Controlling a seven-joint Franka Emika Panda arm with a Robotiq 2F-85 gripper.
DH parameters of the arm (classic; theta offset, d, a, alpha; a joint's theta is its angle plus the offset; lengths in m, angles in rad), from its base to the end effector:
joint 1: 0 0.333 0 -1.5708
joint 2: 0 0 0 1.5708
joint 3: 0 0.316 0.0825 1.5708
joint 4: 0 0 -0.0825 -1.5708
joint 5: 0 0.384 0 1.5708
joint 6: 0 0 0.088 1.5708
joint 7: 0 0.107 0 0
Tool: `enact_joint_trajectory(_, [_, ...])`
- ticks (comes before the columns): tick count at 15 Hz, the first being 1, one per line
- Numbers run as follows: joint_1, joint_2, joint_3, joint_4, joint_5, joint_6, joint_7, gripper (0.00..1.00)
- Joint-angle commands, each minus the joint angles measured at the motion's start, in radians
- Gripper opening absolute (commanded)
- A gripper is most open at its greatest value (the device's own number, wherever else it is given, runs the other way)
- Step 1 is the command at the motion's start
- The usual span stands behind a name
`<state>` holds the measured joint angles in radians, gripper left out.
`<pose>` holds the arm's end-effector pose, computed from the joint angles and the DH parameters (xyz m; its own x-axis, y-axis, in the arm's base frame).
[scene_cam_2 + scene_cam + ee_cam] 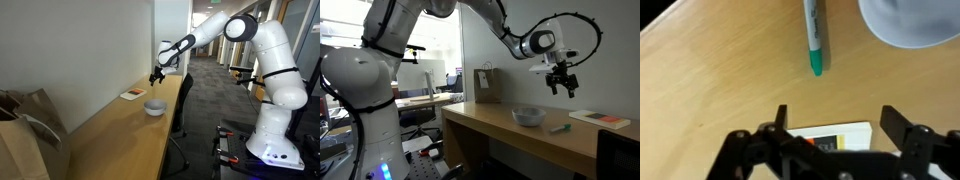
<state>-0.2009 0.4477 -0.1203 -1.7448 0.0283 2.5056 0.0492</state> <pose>0.6556 -0.2087 0.3528 0.8863 -0.3419 0.3122 -0.3640 -0.9313 0.0136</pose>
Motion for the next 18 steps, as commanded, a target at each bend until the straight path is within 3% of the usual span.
enact_joint_trajectory(1, [0.040,-0.104,-0.015,-0.086,-0.004,-0.040,0.059,1.00])
enact_joint_trajectory(10, [0.104,-0.279,-0.014,-0.230,-0.061,-0.025,0.133,1.00])
enact_joint_trajectory(18, [0.109,-0.319,-0.004,-0.257,-0.072,-0.040,0.138,1.00])
